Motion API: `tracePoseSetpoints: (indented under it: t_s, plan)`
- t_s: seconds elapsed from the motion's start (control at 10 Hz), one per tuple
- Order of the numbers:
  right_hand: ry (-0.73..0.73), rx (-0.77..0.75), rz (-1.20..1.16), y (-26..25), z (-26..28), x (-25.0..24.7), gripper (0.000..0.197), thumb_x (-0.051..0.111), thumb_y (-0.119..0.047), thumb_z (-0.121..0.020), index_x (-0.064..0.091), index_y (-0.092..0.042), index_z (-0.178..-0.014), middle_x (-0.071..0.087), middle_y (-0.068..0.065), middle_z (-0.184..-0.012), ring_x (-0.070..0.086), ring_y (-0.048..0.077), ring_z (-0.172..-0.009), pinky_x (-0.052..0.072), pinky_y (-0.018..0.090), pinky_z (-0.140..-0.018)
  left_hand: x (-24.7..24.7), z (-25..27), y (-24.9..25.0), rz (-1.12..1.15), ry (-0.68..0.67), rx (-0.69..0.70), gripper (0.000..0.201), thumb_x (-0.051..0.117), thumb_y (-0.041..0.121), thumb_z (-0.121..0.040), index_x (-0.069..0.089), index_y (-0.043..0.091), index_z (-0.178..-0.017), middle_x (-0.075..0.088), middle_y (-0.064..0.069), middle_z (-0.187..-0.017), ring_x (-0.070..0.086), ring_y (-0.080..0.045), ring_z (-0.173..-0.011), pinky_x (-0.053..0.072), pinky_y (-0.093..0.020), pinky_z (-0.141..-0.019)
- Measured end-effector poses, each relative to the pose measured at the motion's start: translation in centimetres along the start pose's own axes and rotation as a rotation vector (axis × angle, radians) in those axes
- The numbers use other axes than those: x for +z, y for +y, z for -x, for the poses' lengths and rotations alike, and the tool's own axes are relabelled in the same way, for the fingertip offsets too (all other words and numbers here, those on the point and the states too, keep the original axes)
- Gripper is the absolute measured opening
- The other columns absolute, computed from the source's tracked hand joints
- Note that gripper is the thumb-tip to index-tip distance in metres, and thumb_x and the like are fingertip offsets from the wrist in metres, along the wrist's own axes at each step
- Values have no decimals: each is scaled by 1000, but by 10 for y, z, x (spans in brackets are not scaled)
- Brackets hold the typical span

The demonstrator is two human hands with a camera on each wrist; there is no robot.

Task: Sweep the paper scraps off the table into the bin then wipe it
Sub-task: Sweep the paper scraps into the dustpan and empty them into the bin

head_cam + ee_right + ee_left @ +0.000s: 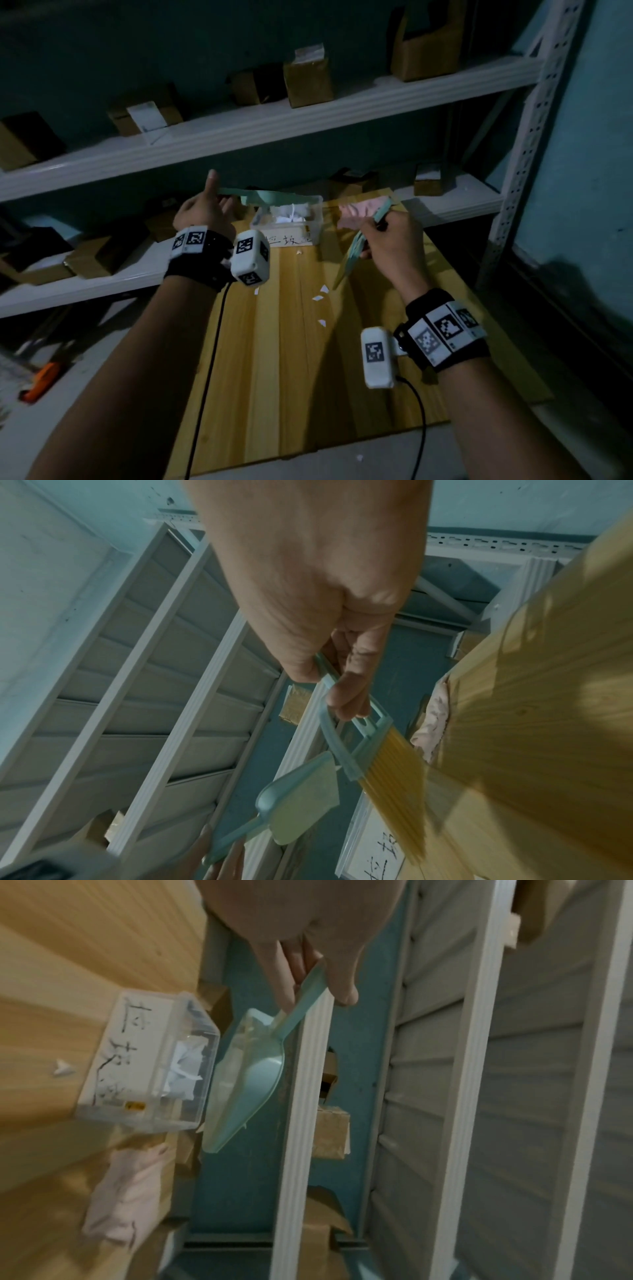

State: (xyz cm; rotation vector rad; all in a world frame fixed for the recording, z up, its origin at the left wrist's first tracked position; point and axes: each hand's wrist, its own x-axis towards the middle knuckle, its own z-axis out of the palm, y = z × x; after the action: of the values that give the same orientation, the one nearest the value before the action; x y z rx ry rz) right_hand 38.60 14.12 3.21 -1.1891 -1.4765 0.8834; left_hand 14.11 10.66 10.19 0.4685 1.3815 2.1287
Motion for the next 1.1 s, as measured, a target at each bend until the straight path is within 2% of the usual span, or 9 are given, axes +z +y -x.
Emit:
tracePoseSetpoints:
  t_s: [0.1,0.2,0.4,0.5,0.6,0.8,0.9,1.0,1.1]
  plan:
    - [4,-23,-12,-2,1,1,19,58,-35,-96,65,-17,-102,66,-9,-81,67,0,-63,49,10,-48,7,-6,0,-81,32,38,61,70,33,-90,49,-2,-135,60,-16,-131,65,-17,-109,59,-19,-71]
    - [5,-70,14,4,0,0,21,56,-33,-98,65,-15,-104,66,-6,-84,66,0,-62,49,9,-48,22,-5,0,-214,64,43,37,76,29,-85,62,8,-112,66,-10,-116,67,-16,-102,60,-19,-68]
    - [0,-75,36,4,-2,-8,13,53,-32,-99,61,-21,-97,59,-12,-76,65,1,-62,46,7,-46,36,-5,-2,-393,166,201,39,82,39,-75,69,12,-100,71,-3,-94,70,-13,-85,59,-22,-67]
    - [4,-75,26,5,-4,-10,6,54,-29,-98,58,-27,-94,56,-16,-75,65,0,-64,47,8,-47,37,-6,1,-393,168,217,36,83,44,-72,67,18,-92,71,-1,-91,71,-11,-81,62,-30,-72]
    - [6,-71,17,4,-4,-8,11,54,-29,-98,61,-22,-102,56,-16,-76,65,0,-64,47,7,-47,36,-6,5,-377,168,209,35,84,45,-70,66,20,-87,72,-1,-89,71,-11,-78,62,-32,-71]
    - [-6,-83,19,3,-2,-5,16,55,-33,-98,64,-21,-105,59,-14,-76,66,0,-64,47,8,-47,26,7,9,-221,174,266,37,80,31,-79,66,10,-104,68,-1,-97,68,-8,-85,59,-19,-68]
    - [-11,-50,-9,0,-2,-7,10,56,-32,-98,63,-24,-98,58,-16,-73,65,-1,-64,49,9,-48,6,5,10,-87,137,139,37,76,29,-84,63,10,-113,67,-3,-105,67,-9,-92,59,-19,-73]
    - [-1,-13,-39,-6,0,-9,17,56,-30,-97,53,-33,-81,58,-15,-72,66,0,-67,54,14,-54,-33,7,12,161,33,-115,49,54,43,-98,49,12,-136,53,-6,-142,55,-14,-126,51,-22,-97]
    - [14,35,-105,-6,-2,-6,6,57,-31,-96,57,-28,-92,66,-8,-84,69,3,-71,58,19,-58,-61,2,9,164,17,-165,46,49,39,-101,52,6,-133,52,-9,-142,51,-16,-131,53,-20,-90]
